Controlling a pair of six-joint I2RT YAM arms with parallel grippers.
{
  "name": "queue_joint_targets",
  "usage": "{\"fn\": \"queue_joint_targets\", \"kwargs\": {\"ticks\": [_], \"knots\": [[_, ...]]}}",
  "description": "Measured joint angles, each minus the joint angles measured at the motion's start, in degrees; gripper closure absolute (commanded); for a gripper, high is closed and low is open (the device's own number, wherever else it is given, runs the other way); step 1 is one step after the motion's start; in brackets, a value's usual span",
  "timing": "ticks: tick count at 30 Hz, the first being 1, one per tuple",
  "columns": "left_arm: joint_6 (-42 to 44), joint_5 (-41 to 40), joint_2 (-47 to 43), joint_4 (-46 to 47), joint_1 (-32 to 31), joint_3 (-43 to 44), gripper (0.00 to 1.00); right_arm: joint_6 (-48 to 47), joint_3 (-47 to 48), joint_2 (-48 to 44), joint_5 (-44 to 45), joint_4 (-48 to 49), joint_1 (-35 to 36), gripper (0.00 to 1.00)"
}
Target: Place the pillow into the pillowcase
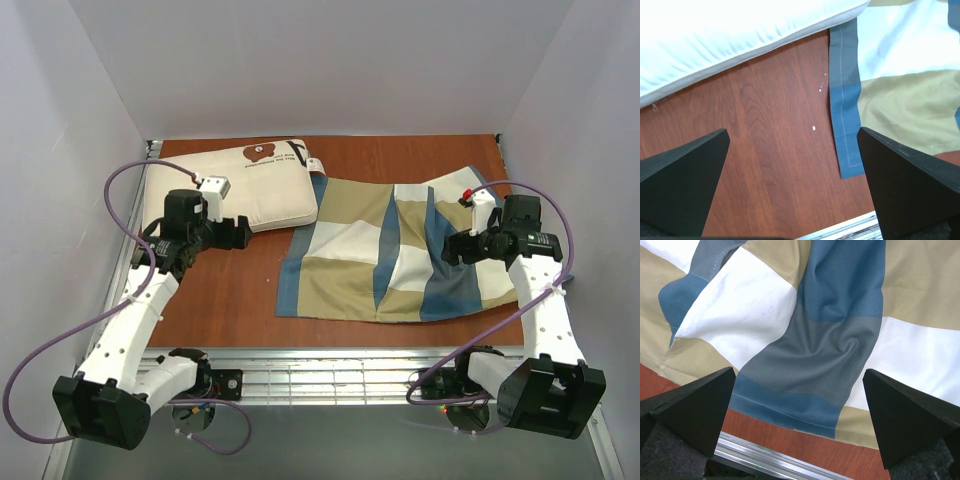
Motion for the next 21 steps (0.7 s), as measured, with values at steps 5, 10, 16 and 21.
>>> {"fn": "queue_joint_targets", "kwargs": {"ticks": [5,10,16,21], "knots": [[6.71,2.19,4.35,-1.73,0.0,4.63,0.02,0.09,0.04,-0.02,-0.02,-0.11,0.0,0.01],[16.83,3.63,12.33,-3.37,0.0,14.93,0.02,0.04,1.2,1.88,-0.79,-0.24,0.0,0.01],[34.49,2.21,23.06,-0.83,0.0,20.24,0.02,-0.11,1.31,3.48,-1.81,-0.22,0.0,0.01],[46.49,2.32,31.5,-0.33,0.0,20.28,0.02,-0.13,1.31,4.96,-2.25,-0.2,0.0,0.01]]}}
